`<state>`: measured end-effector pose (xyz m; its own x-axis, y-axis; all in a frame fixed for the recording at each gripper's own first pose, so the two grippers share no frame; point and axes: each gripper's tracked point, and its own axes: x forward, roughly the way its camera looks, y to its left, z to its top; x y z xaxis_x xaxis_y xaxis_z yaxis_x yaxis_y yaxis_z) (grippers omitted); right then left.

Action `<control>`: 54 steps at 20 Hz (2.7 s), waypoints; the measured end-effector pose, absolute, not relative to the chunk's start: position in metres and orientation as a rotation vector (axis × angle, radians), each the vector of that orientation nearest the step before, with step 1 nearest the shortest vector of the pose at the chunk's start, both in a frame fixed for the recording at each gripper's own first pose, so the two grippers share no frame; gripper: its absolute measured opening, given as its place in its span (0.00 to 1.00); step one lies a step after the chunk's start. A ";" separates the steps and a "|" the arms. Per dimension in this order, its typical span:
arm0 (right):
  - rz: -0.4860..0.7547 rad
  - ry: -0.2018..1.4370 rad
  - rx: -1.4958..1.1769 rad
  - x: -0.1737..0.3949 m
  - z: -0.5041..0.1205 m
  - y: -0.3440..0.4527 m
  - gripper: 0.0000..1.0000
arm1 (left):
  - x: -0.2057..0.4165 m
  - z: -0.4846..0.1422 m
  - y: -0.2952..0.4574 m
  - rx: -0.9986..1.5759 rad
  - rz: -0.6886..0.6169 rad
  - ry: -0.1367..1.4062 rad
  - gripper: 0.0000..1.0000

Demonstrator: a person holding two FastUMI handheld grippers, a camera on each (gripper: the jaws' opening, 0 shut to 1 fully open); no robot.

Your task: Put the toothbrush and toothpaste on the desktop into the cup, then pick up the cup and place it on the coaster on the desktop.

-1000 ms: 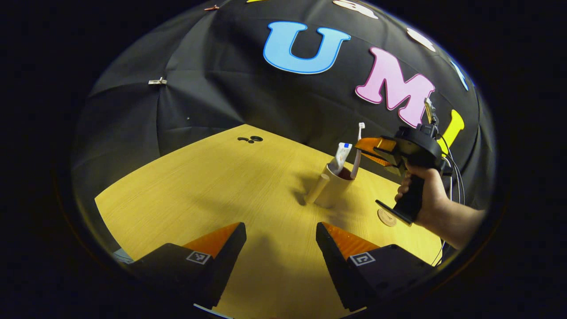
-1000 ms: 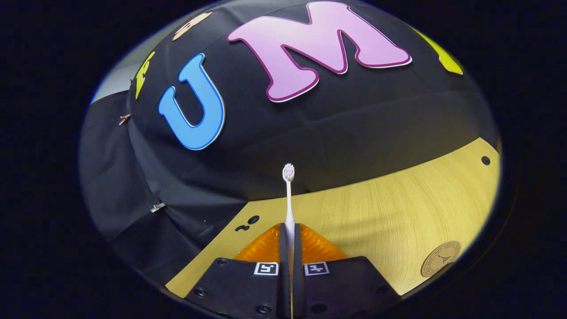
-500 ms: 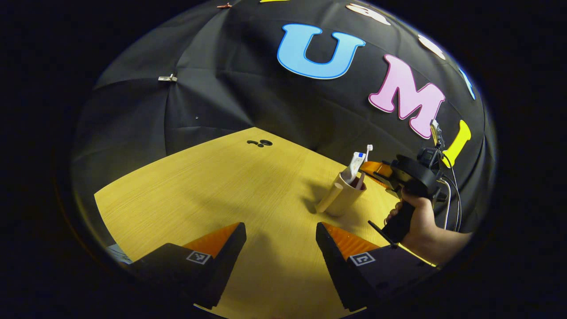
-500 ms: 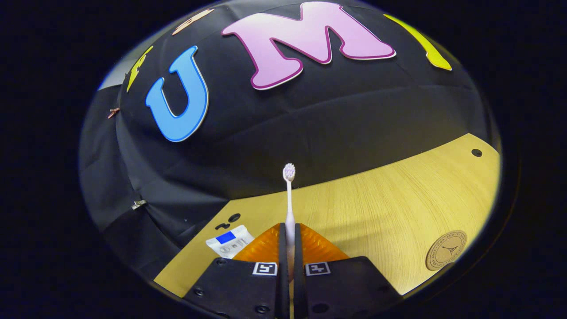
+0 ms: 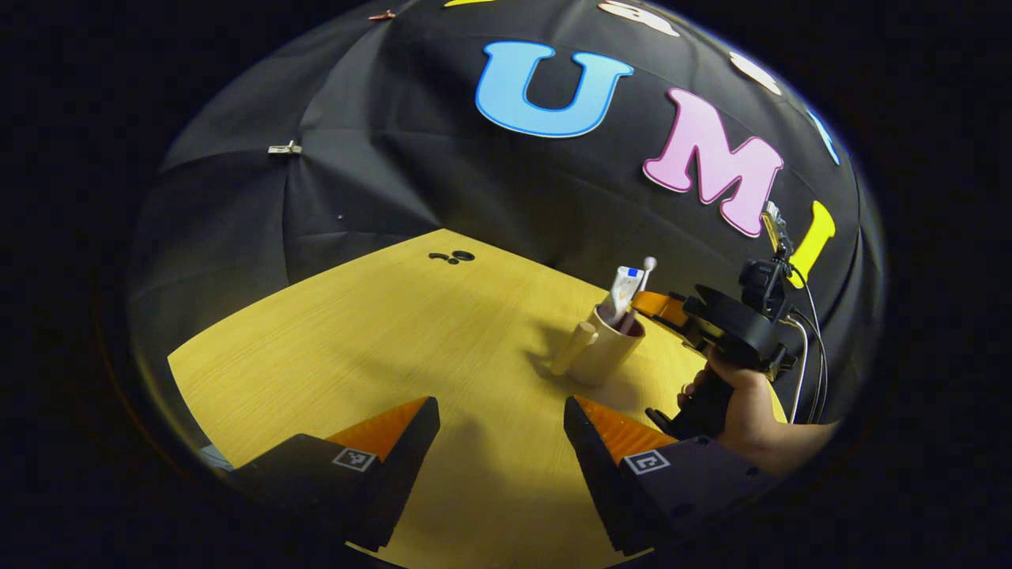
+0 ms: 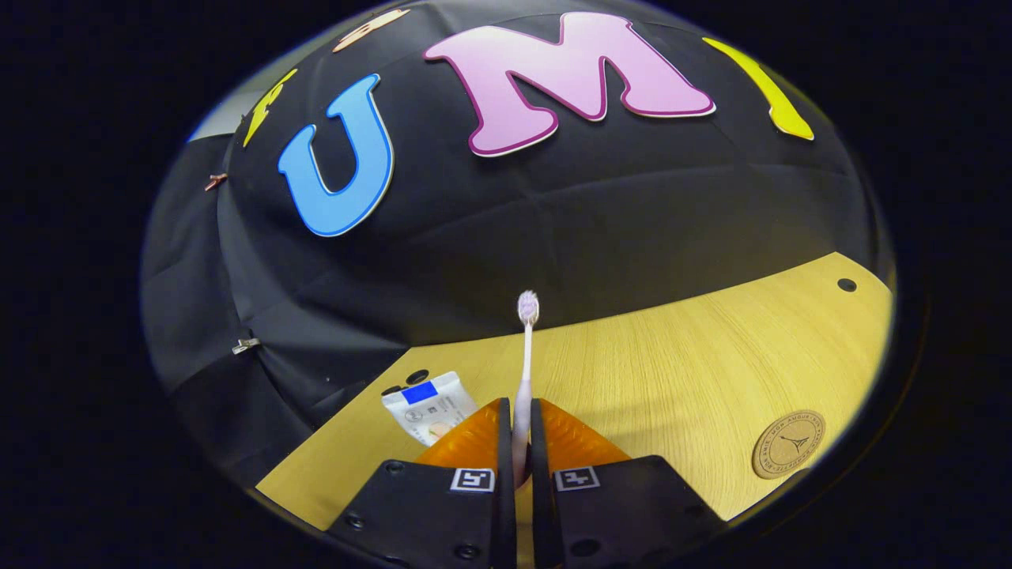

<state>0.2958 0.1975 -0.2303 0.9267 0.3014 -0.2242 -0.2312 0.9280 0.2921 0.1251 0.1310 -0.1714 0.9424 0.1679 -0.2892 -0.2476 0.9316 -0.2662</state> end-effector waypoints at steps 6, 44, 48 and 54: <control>0.300 0.286 0.229 0.274 -0.224 0.179 0.35 | 0.136 -0.165 0.108 -0.271 0.161 0.279 0.98; -0.293 0.529 0.287 0.068 -0.248 -0.235 0.98 | 0.306 -0.220 0.064 0.421 -0.362 1.024 0.45; -0.261 0.541 0.268 0.066 -0.242 -0.230 0.98 | 0.302 -0.220 0.055 0.370 -0.291 1.004 0.35; -0.198 0.540 0.268 0.070 -0.232 -0.214 0.98 | 0.296 -0.222 0.051 0.231 -0.126 0.966 0.28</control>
<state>0.0702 -0.2138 -0.2324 0.8401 -0.1146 -0.5302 0.2545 0.9464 0.1986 0.2962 0.0507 -0.2219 0.5635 -0.0037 -0.8261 0.2090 0.9681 0.1383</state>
